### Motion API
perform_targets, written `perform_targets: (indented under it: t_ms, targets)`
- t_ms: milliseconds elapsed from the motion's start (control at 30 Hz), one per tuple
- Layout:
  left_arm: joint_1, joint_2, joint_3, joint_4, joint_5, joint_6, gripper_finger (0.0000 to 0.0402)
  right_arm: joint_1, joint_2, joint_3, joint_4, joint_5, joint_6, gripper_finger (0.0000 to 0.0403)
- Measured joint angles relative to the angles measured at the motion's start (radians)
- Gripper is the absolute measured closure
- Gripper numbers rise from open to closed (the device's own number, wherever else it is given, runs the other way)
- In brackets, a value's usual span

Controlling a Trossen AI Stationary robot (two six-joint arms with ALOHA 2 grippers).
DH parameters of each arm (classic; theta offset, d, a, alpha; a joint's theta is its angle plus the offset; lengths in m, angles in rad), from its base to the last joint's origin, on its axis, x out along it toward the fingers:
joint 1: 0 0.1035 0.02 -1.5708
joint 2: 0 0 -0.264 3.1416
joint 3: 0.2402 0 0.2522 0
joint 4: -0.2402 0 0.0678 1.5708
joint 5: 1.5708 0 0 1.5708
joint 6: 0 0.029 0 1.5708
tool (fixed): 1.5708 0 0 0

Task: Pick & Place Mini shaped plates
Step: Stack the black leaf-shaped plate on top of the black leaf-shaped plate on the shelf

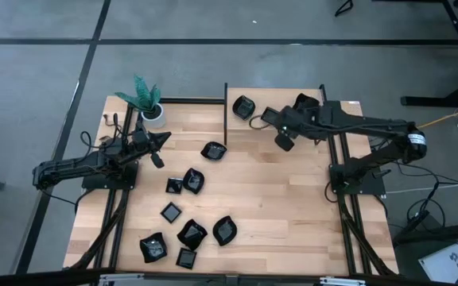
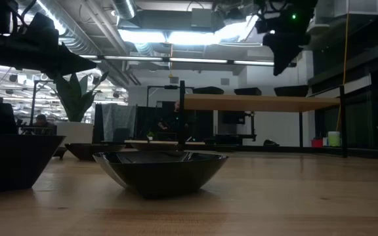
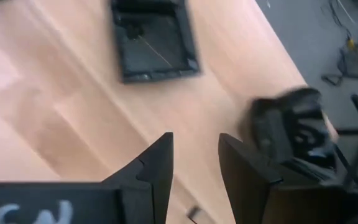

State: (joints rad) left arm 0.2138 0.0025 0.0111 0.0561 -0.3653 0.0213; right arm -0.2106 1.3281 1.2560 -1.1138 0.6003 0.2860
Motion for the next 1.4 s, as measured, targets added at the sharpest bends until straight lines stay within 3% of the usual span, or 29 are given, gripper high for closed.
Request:
perform_targets:
  t_ms: [367, 633, 967, 1400]
  targets:
    - [0.0, 0.0, 0.0, 0.0, 0.0, 0.0, 0.0398, 0.225, 0.0, -0.014, 0.143, 0.008, 0.047, 0.0275]
    - [0.0, 0.0, 0.0, 0.0, 0.0, 0.0, 0.0398, 0.34, 0.001, -0.193, 0.439, 0.007, 0.039, 0.0275]
    - [0.0, 0.0, 0.0, 0.0, 0.0, 0.0, 0.0398, 0.395, 0.001, -0.415, 0.88, 0.0, -0.196, 0.0276]
    - [0.0, 0.0, 0.0, 0.0, 0.0, 0.0, 0.0398, 0.4, 0.025, -0.484, 1.001, -0.001, -0.247, 0.0276]
